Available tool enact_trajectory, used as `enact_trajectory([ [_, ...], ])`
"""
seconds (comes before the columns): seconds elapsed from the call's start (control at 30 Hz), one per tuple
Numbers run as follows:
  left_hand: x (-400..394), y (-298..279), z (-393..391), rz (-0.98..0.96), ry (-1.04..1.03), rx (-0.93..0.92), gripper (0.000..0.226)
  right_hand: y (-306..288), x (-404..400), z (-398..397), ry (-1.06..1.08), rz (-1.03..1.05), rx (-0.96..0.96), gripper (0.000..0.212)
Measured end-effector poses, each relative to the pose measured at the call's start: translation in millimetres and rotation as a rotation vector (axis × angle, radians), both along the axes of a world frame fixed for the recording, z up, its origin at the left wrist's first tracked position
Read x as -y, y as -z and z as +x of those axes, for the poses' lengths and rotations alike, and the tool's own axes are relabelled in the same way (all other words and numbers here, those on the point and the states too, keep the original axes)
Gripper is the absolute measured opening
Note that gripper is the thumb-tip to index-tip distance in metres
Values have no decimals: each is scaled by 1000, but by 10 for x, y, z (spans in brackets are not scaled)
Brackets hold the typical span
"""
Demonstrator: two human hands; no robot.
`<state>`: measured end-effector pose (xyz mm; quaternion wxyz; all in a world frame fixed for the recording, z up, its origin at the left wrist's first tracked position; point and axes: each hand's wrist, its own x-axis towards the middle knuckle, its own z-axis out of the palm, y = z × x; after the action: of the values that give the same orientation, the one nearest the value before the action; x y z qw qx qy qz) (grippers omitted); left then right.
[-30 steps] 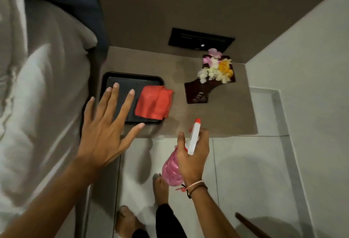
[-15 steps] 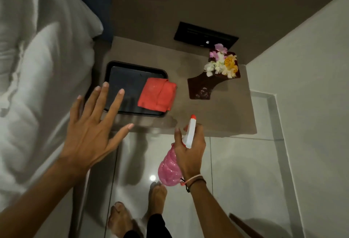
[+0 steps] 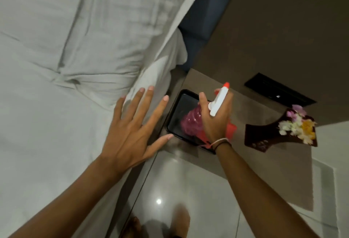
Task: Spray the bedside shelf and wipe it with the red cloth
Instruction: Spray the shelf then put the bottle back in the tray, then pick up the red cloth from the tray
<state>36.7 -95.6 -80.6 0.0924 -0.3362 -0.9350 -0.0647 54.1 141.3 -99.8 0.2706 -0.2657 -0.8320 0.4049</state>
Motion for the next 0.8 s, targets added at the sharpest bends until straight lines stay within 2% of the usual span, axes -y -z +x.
enact_trajectory([
  [0.2, -62, 104, -68, -19, -28, -20, 86, 258, -80, -432, -56, 12, 38, 54],
  [0.3, -134, 118, -40, -44, -75, 18, 87, 298, -193, -463, -103, -54, 43, 66],
  [0.4, -343, 102, 100, -49, -94, 52, 84, 321, -418, -228, -217, -120, 121, 89],
  [0.5, -615, 119, 319, -41, -86, 147, 71, 418, -620, 281, -224, -158, 124, 88],
  [0.57, -854, 207, 465, -8, -32, 268, 55, 501, -751, 651, -129, -169, 166, 74],
  [0.63, -1159, 291, 554, 29, 21, 515, 46, 572, -827, 950, 2, -218, 263, 60],
  [0.7, -1559, 437, 618, -29, 25, 754, 48, 677, -955, 1128, 159, -328, 315, 51],
  [0.8, -2075, 693, 670, -89, -70, 885, 62, 812, -1145, 1174, 326, -557, 356, 41],
])
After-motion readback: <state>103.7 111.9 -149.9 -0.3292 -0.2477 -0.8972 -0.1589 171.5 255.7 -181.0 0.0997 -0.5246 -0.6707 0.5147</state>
